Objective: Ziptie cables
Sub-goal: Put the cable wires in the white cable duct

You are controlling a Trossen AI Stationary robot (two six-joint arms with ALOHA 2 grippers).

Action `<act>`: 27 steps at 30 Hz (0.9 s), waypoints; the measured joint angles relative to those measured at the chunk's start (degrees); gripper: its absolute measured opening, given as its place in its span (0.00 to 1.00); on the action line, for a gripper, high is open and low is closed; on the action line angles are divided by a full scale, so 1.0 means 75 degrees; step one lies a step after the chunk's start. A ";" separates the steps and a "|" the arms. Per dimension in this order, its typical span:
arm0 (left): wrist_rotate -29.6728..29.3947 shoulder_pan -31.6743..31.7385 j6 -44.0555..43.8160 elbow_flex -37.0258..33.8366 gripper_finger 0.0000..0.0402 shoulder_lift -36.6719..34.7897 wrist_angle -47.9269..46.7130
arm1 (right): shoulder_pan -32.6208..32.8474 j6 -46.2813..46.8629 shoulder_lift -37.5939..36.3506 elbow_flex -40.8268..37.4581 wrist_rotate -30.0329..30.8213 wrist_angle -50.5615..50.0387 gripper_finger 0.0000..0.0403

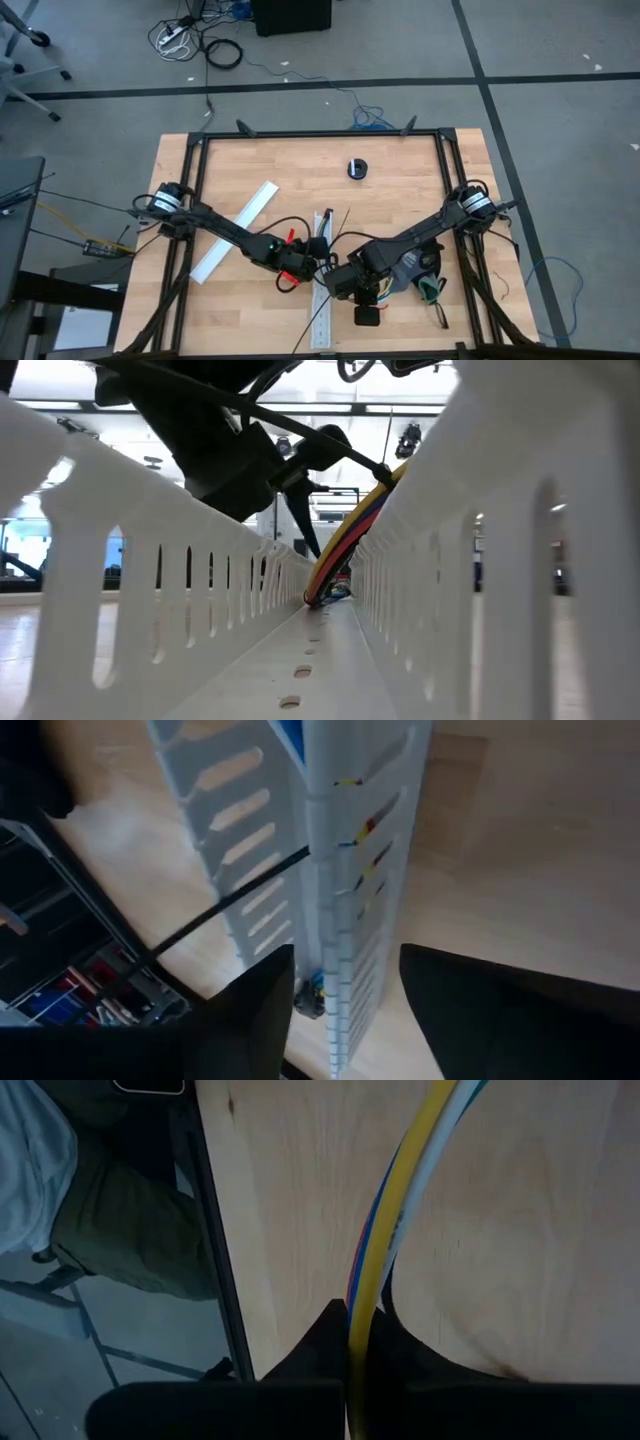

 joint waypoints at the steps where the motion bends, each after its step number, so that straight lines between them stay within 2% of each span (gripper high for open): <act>1: 0.0003 0.0000 -0.0071 0.0000 0.41 0.0000 -0.0032 | 0.0000 0.0000 0.0000 0.0000 0.0000 -0.0002 0.01; 7: -0.0008 -0.0050 -0.0426 0.0003 0.21 0.0006 -0.0109 | 0.0004 -0.0003 0.0000 0.0000 0.0003 0.0007 0.01; 12: -0.0203 -0.0199 -0.1381 0.0049 0.03 0.0030 -0.0260 | 0.0006 -0.0009 0.0000 0.0000 0.0009 0.0058 0.01; 16: -0.0365 -0.0376 -0.2811 0.0307 0.02 0.0041 -0.0960 | 0.0009 -0.0049 0.0000 0.0000 0.0003 0.0136 0.01; 22: -0.0534 -0.0626 -0.5626 0.0755 0.01 0.0039 -0.2433 | 0.0009 -0.0067 0.0000 0.0000 0.0033 0.0222 0.01; 27: -0.0363 -0.0977 -0.6972 0.1041 0.00 0.0035 -0.3455 | 0.0006 -0.0061 0.0000 0.0000 0.0055 0.0240 0.01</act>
